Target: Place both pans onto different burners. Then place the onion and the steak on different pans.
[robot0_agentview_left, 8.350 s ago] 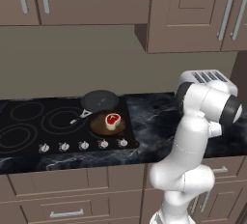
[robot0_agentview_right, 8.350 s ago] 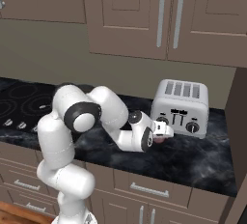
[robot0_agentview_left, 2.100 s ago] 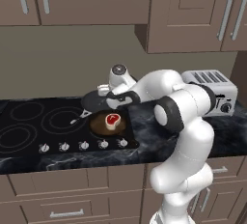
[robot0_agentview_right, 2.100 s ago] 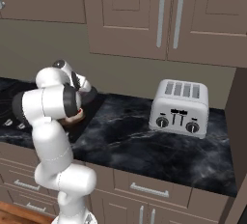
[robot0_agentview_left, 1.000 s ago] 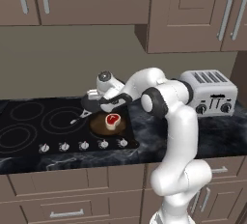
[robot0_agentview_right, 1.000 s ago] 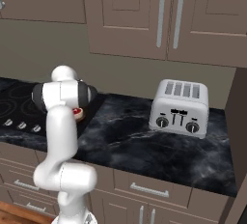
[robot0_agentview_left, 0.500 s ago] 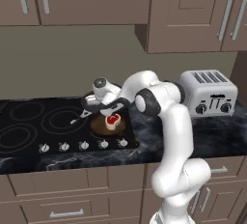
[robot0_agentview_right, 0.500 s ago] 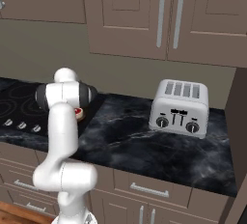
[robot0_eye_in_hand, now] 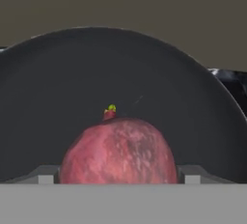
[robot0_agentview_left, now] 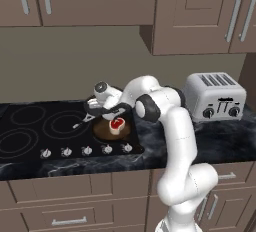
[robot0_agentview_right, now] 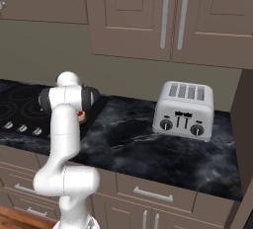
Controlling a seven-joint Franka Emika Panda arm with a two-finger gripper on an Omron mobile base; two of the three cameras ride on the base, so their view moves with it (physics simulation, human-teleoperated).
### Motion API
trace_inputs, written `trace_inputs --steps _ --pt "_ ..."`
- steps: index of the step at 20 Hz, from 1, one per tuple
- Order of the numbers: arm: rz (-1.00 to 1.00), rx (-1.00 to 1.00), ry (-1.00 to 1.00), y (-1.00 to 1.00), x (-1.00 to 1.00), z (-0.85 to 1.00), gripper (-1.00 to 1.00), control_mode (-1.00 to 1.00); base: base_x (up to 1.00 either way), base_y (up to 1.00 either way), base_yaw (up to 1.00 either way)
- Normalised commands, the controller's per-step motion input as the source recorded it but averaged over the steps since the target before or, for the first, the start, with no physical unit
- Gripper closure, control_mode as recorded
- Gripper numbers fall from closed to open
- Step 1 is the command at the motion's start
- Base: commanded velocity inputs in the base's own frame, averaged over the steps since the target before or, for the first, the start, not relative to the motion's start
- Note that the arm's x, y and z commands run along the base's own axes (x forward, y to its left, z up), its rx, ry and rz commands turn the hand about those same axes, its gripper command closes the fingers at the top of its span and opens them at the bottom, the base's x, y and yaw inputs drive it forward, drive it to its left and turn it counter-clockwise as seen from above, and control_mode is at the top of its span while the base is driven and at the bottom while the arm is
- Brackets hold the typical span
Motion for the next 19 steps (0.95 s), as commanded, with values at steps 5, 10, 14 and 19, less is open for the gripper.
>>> trace_inputs --steps 5,10,14,19 --pt "0.0 0.0 -0.09 0.0 0.2 0.11 -1.0 -1.0 0.0 0.0 0.0" --pt "0.0 0.0 -0.08 0.0 0.09 0.33 -1.0 -1.0 0.0 0.0 0.0" --pt "0.0 0.01 -0.07 0.0 0.01 0.43 -1.0 -1.0 0.0 0.0 0.0" --pt "-0.01 0.0 -0.02 -0.1 -0.32 0.32 -1.0 -1.0 0.0 0.0 0.0"
